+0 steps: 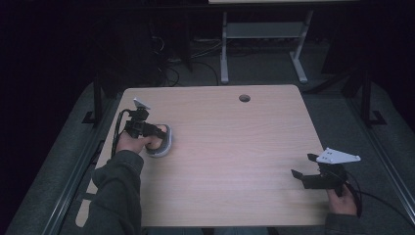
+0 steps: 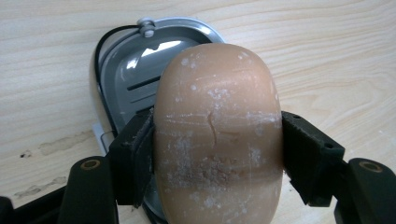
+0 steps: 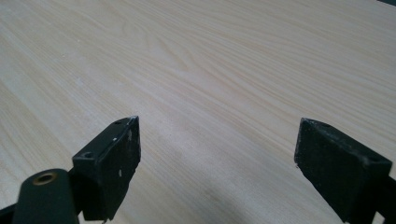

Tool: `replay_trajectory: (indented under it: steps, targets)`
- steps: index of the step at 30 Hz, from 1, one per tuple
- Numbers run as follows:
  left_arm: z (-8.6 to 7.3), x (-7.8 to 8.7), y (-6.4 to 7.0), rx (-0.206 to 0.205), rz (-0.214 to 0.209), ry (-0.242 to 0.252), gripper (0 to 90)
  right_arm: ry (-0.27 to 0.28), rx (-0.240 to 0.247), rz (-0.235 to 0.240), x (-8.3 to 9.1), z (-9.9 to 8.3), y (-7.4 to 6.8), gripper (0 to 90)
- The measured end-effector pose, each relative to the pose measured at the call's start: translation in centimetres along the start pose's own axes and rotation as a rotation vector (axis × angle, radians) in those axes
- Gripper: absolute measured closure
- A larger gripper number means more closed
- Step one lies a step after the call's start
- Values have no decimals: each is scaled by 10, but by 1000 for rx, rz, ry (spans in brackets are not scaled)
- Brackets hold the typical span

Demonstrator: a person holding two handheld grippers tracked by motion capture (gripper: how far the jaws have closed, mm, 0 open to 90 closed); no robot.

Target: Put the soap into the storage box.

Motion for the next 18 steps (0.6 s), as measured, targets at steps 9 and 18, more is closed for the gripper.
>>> replay_trajectory:
  steps: [9, 18]
  targets:
    - [-1, -1, -2, -6, 19, -13, 320, -1, 0, 0, 0, 0, 0, 140]
    - [-1, -4, -2, -8, 27, -20, 319, -5, -7, 2, 0, 0, -1, 140]
Point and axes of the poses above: each handheld gripper's, and its own axes: x roughly backward along the jaws, z roughly out of its top, y roughly to its right, the point moved 6 cm from there along -x, roughly forward along the jaws, and after that the axes turned 5 degrees about x, right-handed, at the moved point
